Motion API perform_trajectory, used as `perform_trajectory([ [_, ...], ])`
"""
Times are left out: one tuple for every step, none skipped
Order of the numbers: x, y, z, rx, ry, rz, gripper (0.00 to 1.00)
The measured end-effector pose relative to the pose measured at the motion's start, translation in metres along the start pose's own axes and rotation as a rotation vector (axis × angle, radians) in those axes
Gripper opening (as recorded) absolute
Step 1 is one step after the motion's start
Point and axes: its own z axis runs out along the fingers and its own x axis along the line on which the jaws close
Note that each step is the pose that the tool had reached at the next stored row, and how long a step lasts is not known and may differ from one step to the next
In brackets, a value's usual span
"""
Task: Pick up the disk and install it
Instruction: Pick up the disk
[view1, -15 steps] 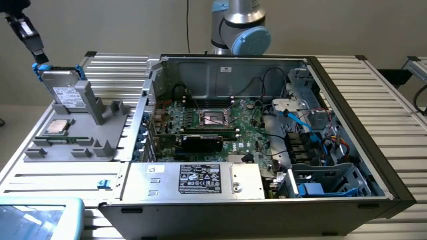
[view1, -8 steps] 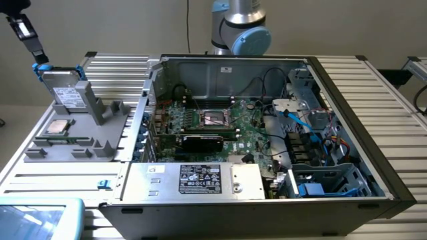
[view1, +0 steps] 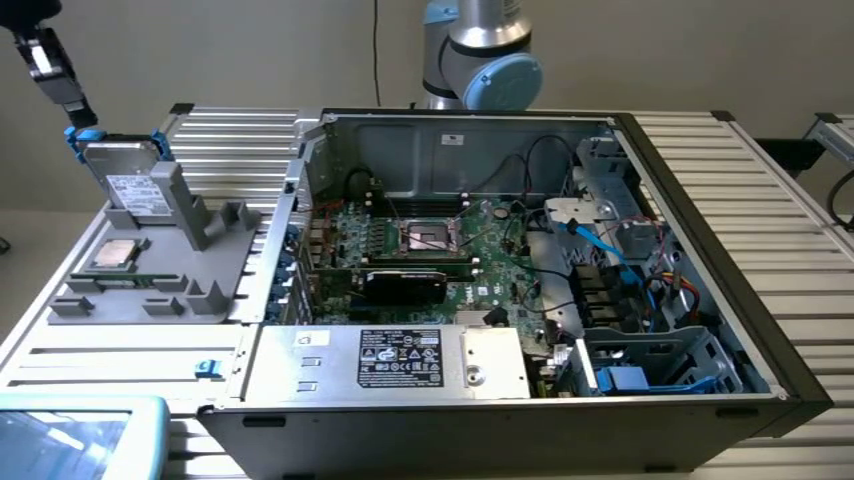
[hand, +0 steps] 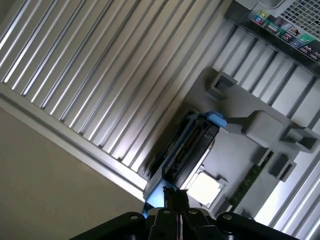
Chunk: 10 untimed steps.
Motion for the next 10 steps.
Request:
perform_trajectory([
  [0.0, 0.0, 0.0, 0.0, 0.0001, 0.015, 0.11],
  [0.0, 0.0, 0.0, -0.0001, 0.0002, 0.029, 0.11],
  [0.0, 0.0, 0.0, -0.0002, 0.0003, 0.044, 0.11],
  [0.0, 0.0, 0.0, -0.0003, 0.0005, 0.058, 0.11],
  [0.0, 0.0, 0.0, -0.0004, 0.0006, 0.073, 0.11],
  [0.0, 0.0, 0.0, -0.0004, 0.0007, 0.087, 0.11],
  [0.0, 0.0, 0.0, -0.0005, 0.0008, 0.102, 0.11],
  [0.0, 0.0, 0.0, -0.0006, 0.0009, 0.116, 0.11],
  [0.0, 0.0, 0.0, -0.0007, 0.001, 0.131, 0.11],
  [0.0, 0.0, 0.0, -0.0008, 0.0011, 0.145, 0.11],
])
